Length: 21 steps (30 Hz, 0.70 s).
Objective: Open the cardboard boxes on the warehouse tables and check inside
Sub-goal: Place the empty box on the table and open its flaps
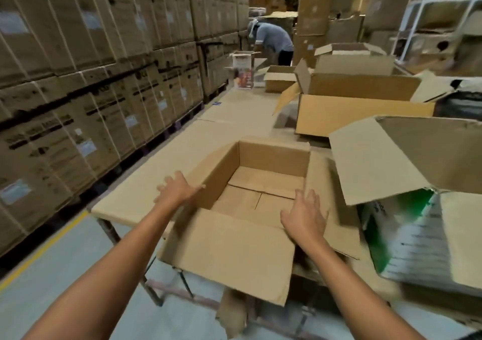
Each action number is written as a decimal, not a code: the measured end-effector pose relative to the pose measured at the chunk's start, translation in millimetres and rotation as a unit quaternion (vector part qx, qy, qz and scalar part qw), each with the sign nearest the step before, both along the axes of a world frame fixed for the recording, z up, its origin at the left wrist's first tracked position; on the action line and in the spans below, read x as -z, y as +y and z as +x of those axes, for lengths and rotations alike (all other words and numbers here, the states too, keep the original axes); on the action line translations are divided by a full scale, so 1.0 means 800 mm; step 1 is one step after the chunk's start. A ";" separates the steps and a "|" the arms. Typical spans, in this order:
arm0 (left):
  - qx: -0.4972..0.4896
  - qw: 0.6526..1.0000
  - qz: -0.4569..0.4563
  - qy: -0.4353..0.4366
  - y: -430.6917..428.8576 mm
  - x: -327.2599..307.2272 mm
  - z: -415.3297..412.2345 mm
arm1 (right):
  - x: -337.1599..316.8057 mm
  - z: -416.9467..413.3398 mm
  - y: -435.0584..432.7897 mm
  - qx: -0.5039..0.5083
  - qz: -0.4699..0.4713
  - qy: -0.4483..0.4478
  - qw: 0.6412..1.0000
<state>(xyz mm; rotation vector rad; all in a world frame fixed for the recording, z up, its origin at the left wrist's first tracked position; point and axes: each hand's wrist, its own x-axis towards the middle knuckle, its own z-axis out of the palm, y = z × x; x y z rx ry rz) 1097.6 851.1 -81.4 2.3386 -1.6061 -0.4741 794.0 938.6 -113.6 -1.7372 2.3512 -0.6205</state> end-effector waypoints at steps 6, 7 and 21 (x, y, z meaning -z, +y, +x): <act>-0.093 0.954 0.076 0.275 -0.041 0.095 0.024 | 0.033 0.006 0.008 0.191 0.004 -0.150 0.970; -0.113 0.944 0.062 0.302 -0.034 0.101 0.022 | 0.035 0.008 0.009 0.212 0.005 -0.169 0.963; -0.172 0.870 0.026 0.461 0.127 0.118 0.068 | 0.032 0.079 0.137 0.408 -0.005 -0.466 0.785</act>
